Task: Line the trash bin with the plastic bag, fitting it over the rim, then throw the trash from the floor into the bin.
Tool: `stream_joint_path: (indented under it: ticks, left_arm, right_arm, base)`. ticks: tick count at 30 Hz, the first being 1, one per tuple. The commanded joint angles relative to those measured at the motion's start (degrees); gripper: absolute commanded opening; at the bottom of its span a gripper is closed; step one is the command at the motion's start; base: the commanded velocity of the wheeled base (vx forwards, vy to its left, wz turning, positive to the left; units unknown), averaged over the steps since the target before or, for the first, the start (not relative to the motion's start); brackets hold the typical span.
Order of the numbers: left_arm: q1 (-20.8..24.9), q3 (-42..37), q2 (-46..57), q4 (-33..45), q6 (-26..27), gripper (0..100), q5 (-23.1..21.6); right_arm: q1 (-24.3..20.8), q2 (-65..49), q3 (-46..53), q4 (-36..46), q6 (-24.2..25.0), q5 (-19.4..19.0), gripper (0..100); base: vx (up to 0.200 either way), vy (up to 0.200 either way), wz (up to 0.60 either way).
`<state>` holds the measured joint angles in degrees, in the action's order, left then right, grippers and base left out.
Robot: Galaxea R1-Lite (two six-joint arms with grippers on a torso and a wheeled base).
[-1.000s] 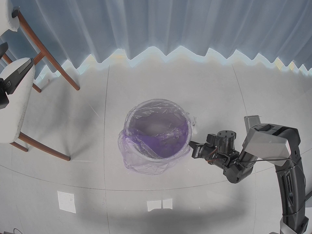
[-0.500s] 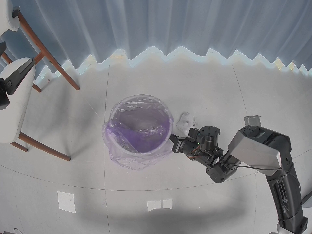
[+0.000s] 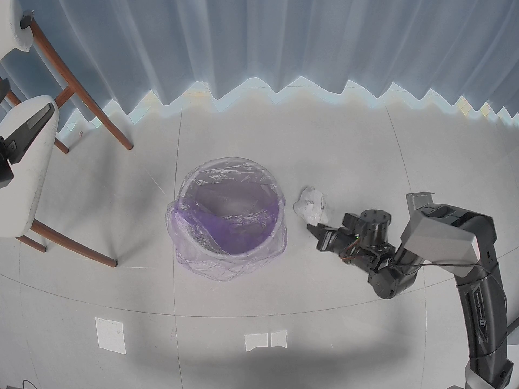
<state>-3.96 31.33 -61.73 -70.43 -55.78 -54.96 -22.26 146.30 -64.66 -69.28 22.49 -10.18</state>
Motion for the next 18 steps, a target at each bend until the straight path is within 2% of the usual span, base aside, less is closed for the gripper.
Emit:
stream_joint_path:
  ticks: [1, 6, 11, 15, 18]
  left_arm:
    - [-0.3, -0.3, 0.9, 0.0, 0.0, 100, -0.3]
    - [-0.8, -0.2, 0.7, 0.0, -0.1, 100, -1.0]
    - [-0.8, -0.3, 0.8, 0.0, 0.0, 100, -1.0]
    - [-0.3, -0.5, 1.4, -0.3, 0.0, 100, -1.1]
    - [0.1, -0.2, 2.1, -0.2, -0.6, 100, -1.1]
  right_arm:
    - [3.2, -2.9, 2.7, -2.6, 0.2, 0.6, 100]
    - [3.7, -1.3, 1.6, -2.7, -0.3, 6.9, 100]
    - [3.9, 1.6, -0.5, -1.6, -3.8, 8.0, 100]
    - [3.8, 3.9, -2.8, -1.4, -4.2, 8.0, 100]
    - [3.5, 5.3, -3.7, -0.9, -4.6, 8.0, 100]
  base:
    - [0.200, 0.000, 0.00]
    - [0.200, 0.000, 0.00]
    - [0.200, 0.000, 0.00]
    - [0.200, 0.000, 0.00]
    - [0.000, 0.000, 0.00]
